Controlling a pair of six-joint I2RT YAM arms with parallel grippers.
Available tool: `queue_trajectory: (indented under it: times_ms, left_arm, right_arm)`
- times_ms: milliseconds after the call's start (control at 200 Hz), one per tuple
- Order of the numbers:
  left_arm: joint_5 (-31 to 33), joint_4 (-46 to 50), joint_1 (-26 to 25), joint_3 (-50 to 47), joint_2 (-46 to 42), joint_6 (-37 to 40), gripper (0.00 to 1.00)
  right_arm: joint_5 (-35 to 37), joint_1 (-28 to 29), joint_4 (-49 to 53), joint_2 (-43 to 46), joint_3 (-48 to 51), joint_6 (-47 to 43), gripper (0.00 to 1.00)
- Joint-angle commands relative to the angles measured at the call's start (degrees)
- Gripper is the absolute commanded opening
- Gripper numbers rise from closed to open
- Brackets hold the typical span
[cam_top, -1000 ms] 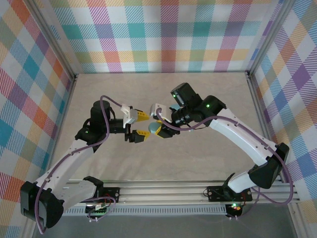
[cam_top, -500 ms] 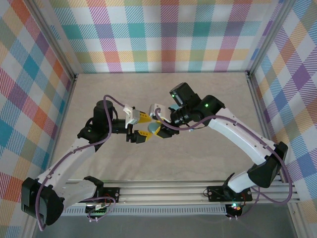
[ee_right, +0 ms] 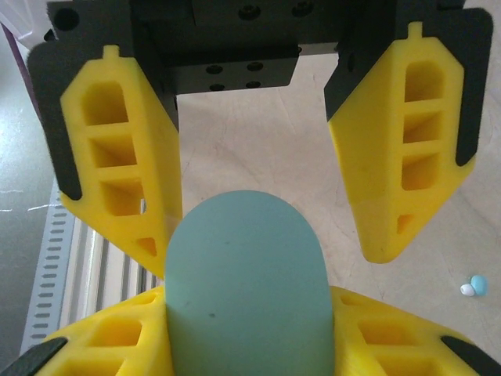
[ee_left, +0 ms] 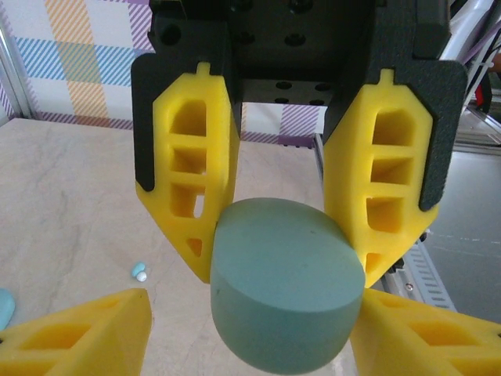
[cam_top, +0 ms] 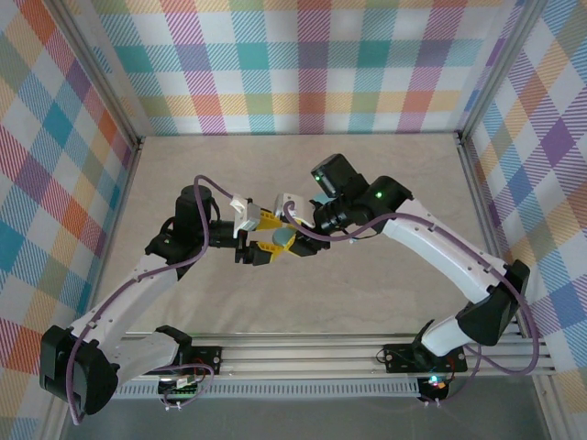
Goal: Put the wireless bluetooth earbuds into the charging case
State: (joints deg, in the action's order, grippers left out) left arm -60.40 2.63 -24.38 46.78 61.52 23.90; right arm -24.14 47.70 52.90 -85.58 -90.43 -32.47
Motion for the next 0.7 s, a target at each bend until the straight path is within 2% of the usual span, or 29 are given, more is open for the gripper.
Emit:
queue_trajectory:
  times_ms: [0,220,355,695]
  left_arm:
    - [-0.86,-0.81,-0.83,1.91,-0.22,0.53,0.66]
    - [-1.56,1.99,-0.84,2.37,0.35,2.71,0.56]
    - [-0.75,1.59,-0.84,1.25,-0.36,2.90,0.63]
    - [-0.16,1.90,-0.84,0.50,-1.44,2.99,0.67]
  right_arm:
    - [-1.61,0.46,1.24,-0.64,-1.76,-1.81,0.09]
    - [-2.14,0.44,1.00,-0.51,-2.38,-1.39,0.09]
    - [-1.72,0.33,0.61,-0.11,-1.95,-1.54,0.08]
    - [-1.74,0.24,0.53,0.94,-1.50,-1.88,0.07]
